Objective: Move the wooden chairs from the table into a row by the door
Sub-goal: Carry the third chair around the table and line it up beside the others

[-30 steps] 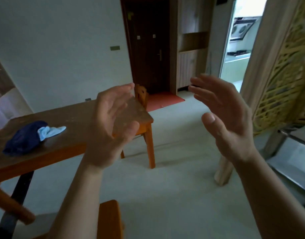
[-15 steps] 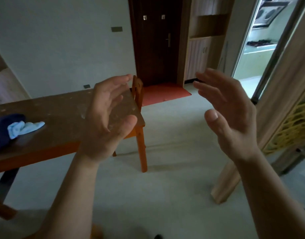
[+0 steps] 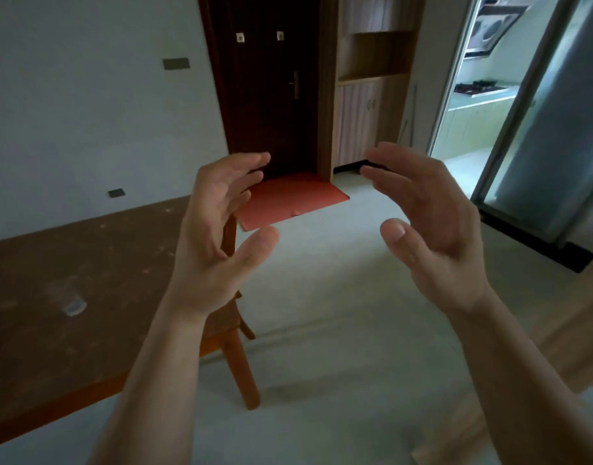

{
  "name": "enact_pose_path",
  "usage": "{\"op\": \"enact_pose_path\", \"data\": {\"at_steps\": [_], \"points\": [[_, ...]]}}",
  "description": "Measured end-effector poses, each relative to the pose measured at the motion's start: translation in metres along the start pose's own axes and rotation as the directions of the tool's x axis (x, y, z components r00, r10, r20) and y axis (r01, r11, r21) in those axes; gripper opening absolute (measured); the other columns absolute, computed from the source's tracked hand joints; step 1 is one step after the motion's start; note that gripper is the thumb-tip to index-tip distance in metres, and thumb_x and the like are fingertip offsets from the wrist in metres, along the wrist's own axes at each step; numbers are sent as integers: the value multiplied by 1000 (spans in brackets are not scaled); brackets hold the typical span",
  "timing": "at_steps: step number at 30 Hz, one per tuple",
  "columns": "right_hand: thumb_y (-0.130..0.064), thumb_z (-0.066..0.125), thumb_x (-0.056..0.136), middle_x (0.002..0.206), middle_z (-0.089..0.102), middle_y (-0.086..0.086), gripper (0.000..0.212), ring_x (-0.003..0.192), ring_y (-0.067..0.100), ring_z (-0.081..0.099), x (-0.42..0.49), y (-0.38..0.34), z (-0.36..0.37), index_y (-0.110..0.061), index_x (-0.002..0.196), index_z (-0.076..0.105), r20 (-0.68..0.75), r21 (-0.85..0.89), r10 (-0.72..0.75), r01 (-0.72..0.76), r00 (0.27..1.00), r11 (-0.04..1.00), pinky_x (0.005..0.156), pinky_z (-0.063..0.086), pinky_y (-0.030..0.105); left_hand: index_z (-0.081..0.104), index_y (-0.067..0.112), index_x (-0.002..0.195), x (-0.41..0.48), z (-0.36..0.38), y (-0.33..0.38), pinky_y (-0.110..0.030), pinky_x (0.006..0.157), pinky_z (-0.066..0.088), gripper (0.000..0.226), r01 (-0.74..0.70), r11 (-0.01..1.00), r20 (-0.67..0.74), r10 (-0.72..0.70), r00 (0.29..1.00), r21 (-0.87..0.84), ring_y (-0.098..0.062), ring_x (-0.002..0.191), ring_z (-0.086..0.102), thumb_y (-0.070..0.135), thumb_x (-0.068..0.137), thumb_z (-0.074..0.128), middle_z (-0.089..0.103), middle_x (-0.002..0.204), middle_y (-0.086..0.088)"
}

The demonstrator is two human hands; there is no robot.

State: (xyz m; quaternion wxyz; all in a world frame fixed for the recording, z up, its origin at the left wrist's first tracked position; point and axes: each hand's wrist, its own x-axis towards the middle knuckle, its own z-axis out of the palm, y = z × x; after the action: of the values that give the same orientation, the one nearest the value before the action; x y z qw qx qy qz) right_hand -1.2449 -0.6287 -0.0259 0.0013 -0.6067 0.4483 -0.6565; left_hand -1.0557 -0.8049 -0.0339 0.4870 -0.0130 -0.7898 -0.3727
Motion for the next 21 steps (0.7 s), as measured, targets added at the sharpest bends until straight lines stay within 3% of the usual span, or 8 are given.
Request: {"op": "enact_pose_path", "data": {"at_steps": [5, 10, 17, 21], "points": [[-53, 65, 99, 149, 59, 8, 62, 137, 30, 60, 56, 131, -29, -14, 146, 52, 9, 18, 12, -12, 1000, 1000, 112, 49, 49, 45, 29, 146, 61, 39, -108, -53, 112, 46, 64, 39, 998, 5, -39, 999, 49, -35, 140, 53, 58, 95, 69, 51, 153, -15], [-59, 64, 96, 149, 57, 16, 61, 136, 30, 61, 136, 243, -36, -22, 143, 49, 59, 141, 32, -40, 998, 989, 111, 50, 45, 44, 18, 143, 127, 53, -188, -65, 112, 44, 66, 70, 986, -60, -61, 996, 154, -39, 141, 51, 57, 96, 67, 48, 151, -22], [-60, 63, 96, 147, 59, 13, 65, 136, 28, 61, 247, 359, -16, -18, 143, 49, 218, 280, -6, -56, 976, 958, 111, 51, 41, 41, 19, 142, 208, 38, -262, -54, 112, 46, 66, 152, 953, -201, -100, 974, 263, -40, 140, 53, 59, 96, 64, 50, 148, -25], [-62, 62, 95, 147, 59, 10, 64, 135, 27, 63, 302, 437, 11, -22, 143, 49, 302, 336, -63, -45, 951, 941, 110, 52, 41, 43, 18, 145, 231, 22, -331, -53, 110, 48, 66, 221, 926, -287, -132, 949, 305, -34, 139, 55, 58, 96, 65, 52, 150, -17]]}}
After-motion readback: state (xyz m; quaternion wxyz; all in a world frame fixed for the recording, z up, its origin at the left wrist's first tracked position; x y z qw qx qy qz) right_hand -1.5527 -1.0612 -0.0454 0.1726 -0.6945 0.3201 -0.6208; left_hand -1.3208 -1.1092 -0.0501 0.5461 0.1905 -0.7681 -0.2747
